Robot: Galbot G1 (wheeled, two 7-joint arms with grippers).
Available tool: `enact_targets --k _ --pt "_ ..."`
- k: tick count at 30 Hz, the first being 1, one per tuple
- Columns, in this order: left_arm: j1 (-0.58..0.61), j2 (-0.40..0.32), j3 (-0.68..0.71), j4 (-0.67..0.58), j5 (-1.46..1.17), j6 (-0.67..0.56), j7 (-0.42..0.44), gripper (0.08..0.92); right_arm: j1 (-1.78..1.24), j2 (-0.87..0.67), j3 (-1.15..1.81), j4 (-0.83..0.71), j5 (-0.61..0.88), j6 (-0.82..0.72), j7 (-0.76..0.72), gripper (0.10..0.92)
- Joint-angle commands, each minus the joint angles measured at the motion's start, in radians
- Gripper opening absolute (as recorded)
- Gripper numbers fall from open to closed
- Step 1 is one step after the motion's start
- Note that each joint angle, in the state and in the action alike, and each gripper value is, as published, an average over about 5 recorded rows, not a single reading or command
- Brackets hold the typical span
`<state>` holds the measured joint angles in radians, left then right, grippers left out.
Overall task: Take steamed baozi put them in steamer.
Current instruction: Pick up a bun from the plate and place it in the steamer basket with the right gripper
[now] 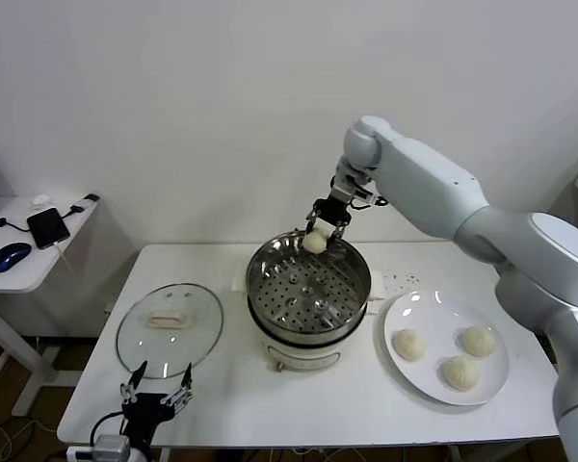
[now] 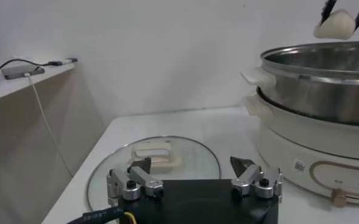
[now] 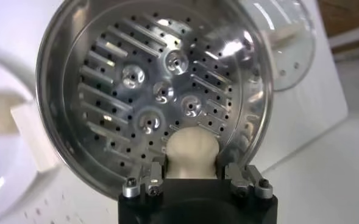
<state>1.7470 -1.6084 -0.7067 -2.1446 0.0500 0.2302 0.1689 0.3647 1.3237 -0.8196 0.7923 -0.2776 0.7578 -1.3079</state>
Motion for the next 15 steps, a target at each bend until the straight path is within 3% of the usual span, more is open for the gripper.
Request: enact_targets --k 1,15 --pt "-0.002 -0.003 0.002 0.000 0.000 0.002 0.000 0.823 -0.032 0.030 0.028 0.056 -0.278 0.115 0.103 0.535" --pt "0.005 -0.008 0.002 -0.001 0.001 0.000 0.000 0.823 -0.103 0.064 0.050 -0.051 -0.308 0.115 0.185 0.532"
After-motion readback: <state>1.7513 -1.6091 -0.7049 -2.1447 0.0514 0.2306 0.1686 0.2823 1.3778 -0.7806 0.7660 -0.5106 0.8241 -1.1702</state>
